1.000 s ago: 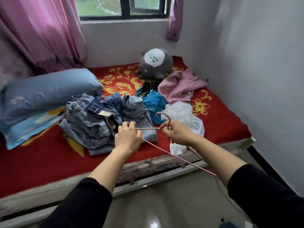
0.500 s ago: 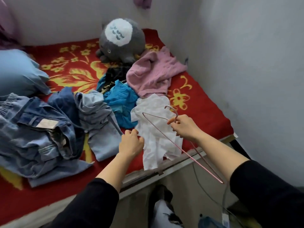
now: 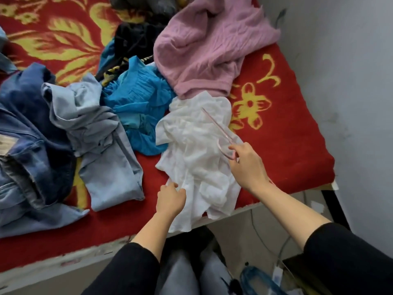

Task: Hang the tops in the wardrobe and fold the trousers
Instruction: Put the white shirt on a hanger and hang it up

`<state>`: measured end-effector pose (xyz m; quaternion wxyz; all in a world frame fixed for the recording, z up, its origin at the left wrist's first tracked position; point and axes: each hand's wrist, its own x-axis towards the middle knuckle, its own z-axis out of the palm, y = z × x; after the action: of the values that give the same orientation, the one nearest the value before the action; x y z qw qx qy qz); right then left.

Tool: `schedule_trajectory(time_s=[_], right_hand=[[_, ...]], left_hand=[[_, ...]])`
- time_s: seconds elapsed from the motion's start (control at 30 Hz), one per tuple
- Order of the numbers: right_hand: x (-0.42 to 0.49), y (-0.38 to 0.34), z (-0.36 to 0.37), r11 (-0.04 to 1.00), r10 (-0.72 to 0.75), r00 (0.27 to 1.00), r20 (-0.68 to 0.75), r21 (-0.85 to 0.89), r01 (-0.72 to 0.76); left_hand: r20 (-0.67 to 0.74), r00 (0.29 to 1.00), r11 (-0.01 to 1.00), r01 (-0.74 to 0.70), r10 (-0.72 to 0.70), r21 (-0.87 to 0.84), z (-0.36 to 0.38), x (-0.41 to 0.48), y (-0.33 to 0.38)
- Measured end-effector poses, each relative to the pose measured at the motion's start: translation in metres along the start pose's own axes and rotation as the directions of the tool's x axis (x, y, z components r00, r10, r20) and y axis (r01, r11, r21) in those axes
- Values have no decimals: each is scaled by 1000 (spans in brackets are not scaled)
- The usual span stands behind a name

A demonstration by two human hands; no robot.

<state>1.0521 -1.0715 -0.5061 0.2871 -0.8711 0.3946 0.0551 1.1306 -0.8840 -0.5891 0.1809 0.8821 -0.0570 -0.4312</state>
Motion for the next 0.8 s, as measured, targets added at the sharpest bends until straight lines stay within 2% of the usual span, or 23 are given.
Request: schedule_trajectory(time_s=[0.1,0.17,0.27,0.37,0.43,0.47,0.57,0.63,0.77,0.8], right_hand=[[24,8,19,1000,-3,1000,18,-15,3],[38,10,32,1000,-6,998,55,-21,7],[44,13,46,1000,27,993,116,1,-28],[56,21,72,995,73,982,173,53,-83],[57,25,83,989,92,977,192,95,-112],[60,27,88,986,95,975,199,114,-119],[70,27,100,985,77,973,217,132,-108],[78,25,105,986,55,976,212,140,-86],[96,15,112,971,86,986,141,211,-115],[99,14,113,966,97,988,121,229,-123]], left_hand=[[-72,995,995,67,-72,-68,1,35,4],[-138,978,974,130,-156,-183,-1,61,7],[-149,944,873,202,-294,-445,-5,90,6],[-145,916,794,237,-375,-560,-2,125,5],[-213,908,842,221,-362,-491,-3,136,8],[-289,899,896,201,-329,-396,-5,140,13],[-507,854,984,27,-115,-177,-13,155,27],[-518,855,988,-56,-27,-144,-20,169,37],[-365,922,965,31,-128,-261,-37,202,40],[-366,925,960,-6,-100,-280,-42,203,40]])
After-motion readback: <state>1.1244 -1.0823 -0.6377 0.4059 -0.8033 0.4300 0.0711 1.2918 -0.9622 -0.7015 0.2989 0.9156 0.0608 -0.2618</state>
